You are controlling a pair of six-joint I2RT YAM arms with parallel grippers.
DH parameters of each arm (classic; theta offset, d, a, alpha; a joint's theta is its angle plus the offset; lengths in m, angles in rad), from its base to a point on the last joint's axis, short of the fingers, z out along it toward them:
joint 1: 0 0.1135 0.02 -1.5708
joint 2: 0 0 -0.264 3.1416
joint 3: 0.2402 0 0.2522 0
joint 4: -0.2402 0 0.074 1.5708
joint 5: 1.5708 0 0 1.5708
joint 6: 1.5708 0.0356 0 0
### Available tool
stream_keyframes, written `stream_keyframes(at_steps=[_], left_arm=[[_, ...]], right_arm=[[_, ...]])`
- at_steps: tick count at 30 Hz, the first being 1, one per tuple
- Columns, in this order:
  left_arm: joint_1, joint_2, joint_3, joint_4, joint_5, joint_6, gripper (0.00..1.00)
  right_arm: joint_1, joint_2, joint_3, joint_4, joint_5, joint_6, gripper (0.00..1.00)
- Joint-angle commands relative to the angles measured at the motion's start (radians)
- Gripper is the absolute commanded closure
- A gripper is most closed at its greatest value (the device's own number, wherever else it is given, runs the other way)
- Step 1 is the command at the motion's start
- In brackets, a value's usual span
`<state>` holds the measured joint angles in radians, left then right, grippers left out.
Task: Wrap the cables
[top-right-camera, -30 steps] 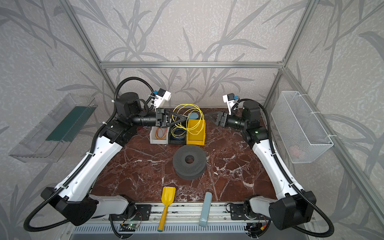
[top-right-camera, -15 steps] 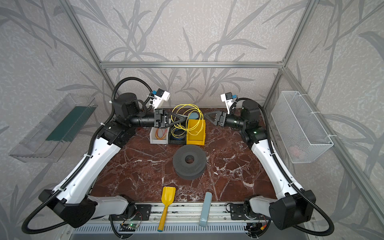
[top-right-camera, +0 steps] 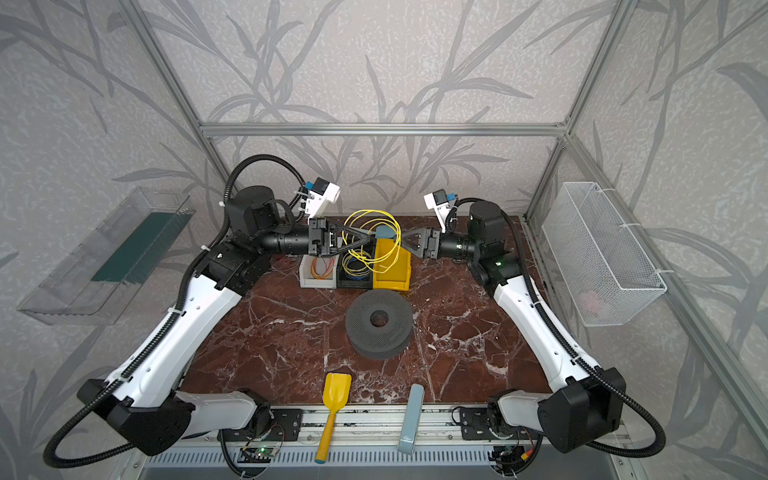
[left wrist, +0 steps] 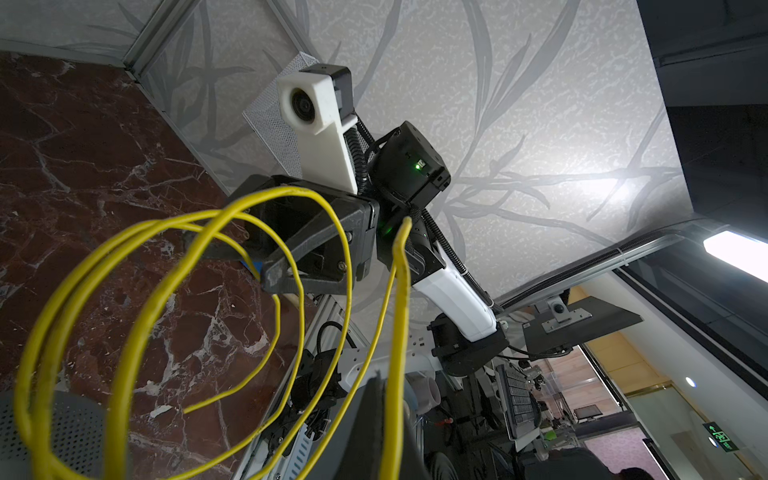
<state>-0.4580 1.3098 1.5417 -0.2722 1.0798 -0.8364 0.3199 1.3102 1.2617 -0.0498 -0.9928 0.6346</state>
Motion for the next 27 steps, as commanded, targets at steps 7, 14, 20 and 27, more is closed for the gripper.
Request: stream_keyframes(at_steps=[7, 14, 20, 27], left_arm=[[0.001, -0.016, -0.015, 0.005, 0.037, 0.035, 1.0], [0.005, -0.008, -0.013, -0.027, 0.019, 0.071, 1.0], [0.072, -0.051, -0.005, -0.07, -0.036, 0.075, 1.0], [0.28, -0.11, 0.04, -0.135, -0.093, 0.035, 1.0]], right_arm=[[0.074, 0.029, 0.032, 0.049, -0.064, -0.005, 0.4], [0.093, 0.04, -0.009, 0.064, -0.042, 0.027, 0.77], [0.023, 0.01, 0.001, -0.22, 0.145, -0.136, 1.0], [-0.111, -0.042, -0.084, -0.386, 0.419, -0.242, 1.0]])
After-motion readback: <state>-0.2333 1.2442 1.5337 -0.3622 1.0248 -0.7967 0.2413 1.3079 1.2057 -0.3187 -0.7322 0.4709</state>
